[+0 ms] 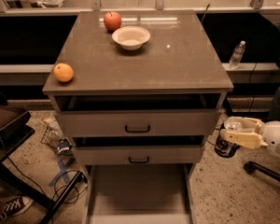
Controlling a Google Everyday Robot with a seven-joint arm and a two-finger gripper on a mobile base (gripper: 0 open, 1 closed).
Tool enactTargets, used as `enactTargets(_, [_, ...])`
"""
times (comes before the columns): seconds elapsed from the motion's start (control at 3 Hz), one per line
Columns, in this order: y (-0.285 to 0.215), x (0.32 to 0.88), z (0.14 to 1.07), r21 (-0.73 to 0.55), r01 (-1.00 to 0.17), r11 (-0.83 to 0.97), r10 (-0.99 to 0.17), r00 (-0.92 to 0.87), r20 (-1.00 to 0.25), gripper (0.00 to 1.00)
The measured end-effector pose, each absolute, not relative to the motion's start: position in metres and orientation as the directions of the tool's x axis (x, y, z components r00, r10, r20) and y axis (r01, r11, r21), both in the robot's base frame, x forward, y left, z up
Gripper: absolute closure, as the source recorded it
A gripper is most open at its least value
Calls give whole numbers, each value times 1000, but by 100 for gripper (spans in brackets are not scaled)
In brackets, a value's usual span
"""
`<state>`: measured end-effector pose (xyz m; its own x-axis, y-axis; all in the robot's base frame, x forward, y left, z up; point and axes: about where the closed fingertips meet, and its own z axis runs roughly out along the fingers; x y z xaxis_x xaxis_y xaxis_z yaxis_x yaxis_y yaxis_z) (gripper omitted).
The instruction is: Pick pepsi can from bottom drawer and place on counter
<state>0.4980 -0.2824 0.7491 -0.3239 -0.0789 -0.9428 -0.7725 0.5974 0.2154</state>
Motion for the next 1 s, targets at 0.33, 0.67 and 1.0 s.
enactTargets(0.33, [-280,503,773,201,-769,607,-70,-303,-950,100])
enactTargets(0.67, [-288,513,826,190,-721,667,-39,-288,-957,100])
enactTargets(1.0, [-295,530,896,180,-660,730,-19,-283,-959,100])
